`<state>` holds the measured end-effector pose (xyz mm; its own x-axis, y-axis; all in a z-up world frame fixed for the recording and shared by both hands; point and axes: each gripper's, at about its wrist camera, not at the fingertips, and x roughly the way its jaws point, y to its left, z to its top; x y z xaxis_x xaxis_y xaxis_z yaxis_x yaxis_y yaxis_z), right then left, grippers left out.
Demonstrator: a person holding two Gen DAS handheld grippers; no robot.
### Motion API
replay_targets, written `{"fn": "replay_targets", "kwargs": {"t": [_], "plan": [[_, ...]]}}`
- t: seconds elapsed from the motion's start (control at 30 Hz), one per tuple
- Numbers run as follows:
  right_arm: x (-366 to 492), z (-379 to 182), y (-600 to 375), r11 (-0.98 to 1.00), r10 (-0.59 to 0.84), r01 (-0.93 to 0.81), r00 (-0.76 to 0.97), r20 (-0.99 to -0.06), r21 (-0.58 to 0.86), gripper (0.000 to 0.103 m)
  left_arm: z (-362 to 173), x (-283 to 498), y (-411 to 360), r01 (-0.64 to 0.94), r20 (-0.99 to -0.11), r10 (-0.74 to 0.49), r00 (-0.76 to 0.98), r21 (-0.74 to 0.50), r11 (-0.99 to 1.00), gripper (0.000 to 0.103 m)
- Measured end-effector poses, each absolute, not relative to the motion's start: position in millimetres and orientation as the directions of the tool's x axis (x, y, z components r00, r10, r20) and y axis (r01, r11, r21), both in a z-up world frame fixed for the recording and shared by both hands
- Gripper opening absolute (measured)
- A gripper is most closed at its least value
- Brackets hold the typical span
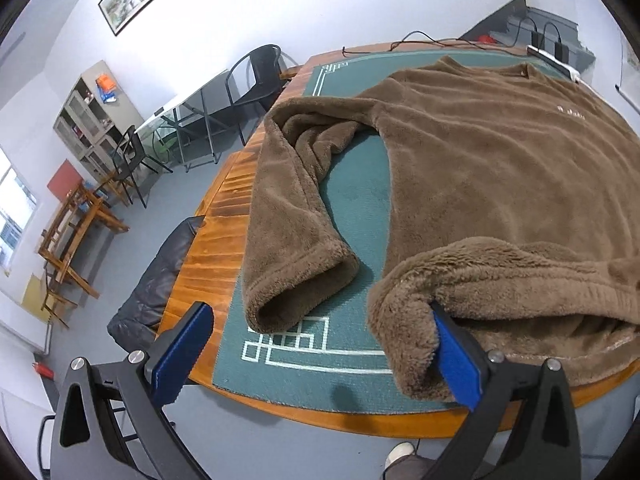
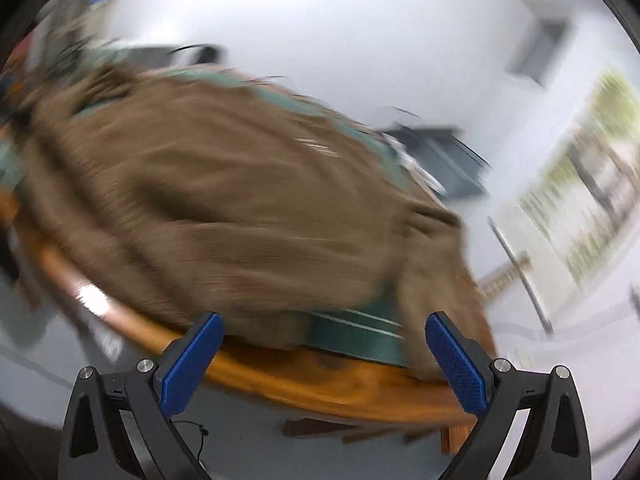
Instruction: Fold clothes
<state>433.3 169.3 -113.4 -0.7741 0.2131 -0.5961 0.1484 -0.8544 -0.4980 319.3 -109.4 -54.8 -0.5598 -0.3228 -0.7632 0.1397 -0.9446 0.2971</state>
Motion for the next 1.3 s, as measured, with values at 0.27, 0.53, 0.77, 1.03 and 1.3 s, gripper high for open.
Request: {"fn": "replay_targets", "kwargs": {"t": [0.27,0.53,0.77,1.03,1.3], "plan": [[388.7,-138.8,148.3,-0.790,0.285,0.143,-0.776,-0.563,-0.597,0.102,-45.5,323.1,-113.2,0.143,-0.757,-0.316,-0.571,0.288,-0.947,0.103],[385.7,-93.5,236.4,-0.809,0.482,-0.152,-0.725,-0.492,-0.568,0.102,-52.8,326.8,-111.3,0.104,-0.782,-0.274,-0.560,0.262,-0.959,0.103],[408.6,-74.6,261.1,-0.816,0.498,-0.171,-0.693,-0.522,-0.553,0.102,-62.7,343.3,-77.9,-0.029,-0.755,-0.291,-0.587,0.379,-0.925,0.103],[423.1,-108.8,282.7,-0.877,0.438,-0.117,-0.591,-0.677,-0.466,0.102,-100.1,356.5,-96.5,-0.124,-0.853,-0.256,-0.455,0.345,-0.930,0.103],[430.2,-120.5,281.6,-0.912,0.323,0.016,-0.589,-0.741,-0.411,0.102,-104.1,365.4,-120.9,-0.083,-0.840,-0.332,-0.429,0.402,-0.912,0.103]]}}
